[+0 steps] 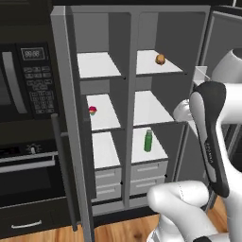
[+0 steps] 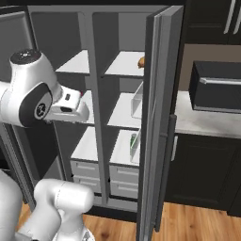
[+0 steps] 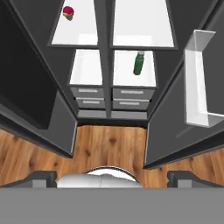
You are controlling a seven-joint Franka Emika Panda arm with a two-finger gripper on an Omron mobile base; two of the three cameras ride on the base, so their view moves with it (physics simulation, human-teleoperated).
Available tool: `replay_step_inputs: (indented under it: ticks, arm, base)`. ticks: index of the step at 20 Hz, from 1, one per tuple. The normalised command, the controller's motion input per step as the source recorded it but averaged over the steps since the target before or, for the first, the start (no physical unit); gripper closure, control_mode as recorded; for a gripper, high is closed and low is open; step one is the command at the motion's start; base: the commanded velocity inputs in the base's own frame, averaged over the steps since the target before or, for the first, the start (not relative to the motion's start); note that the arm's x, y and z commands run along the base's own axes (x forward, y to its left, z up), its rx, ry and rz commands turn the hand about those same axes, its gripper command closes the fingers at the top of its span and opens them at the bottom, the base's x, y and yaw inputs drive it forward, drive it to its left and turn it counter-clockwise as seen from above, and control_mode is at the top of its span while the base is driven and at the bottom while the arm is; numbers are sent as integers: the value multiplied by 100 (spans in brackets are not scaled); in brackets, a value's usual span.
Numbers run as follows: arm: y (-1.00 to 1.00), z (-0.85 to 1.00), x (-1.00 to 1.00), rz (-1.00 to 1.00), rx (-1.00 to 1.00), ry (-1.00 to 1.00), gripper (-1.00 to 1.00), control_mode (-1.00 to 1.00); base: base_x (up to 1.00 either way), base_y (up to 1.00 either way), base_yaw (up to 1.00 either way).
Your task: Pick up the frozen chicken drumstick from the freezer, place it on any shelf in the fridge, and close the fridge and freezer doors when done.
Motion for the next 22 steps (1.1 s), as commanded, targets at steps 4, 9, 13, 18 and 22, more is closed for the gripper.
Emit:
replay_step_inputs:
  ticks: [4,9,13,18,22]
  arm:
    - [100,8,-78,0,-16,-21,-100,-100]
    - [100,2,-59,-3,-23,-33,-100,-100]
    - [100,0,-25,-15,-23,-35,-100,-100]
    - [100,-1,-1,-29,-12,-34,-100,-100]
    - [100,-23,7,-38,1,-33,-100,-100]
  base:
    - [0,0,0]
    - [0,0,0]
    - [0,0,0]
    - [0,0,0]
    - [0,0,0]
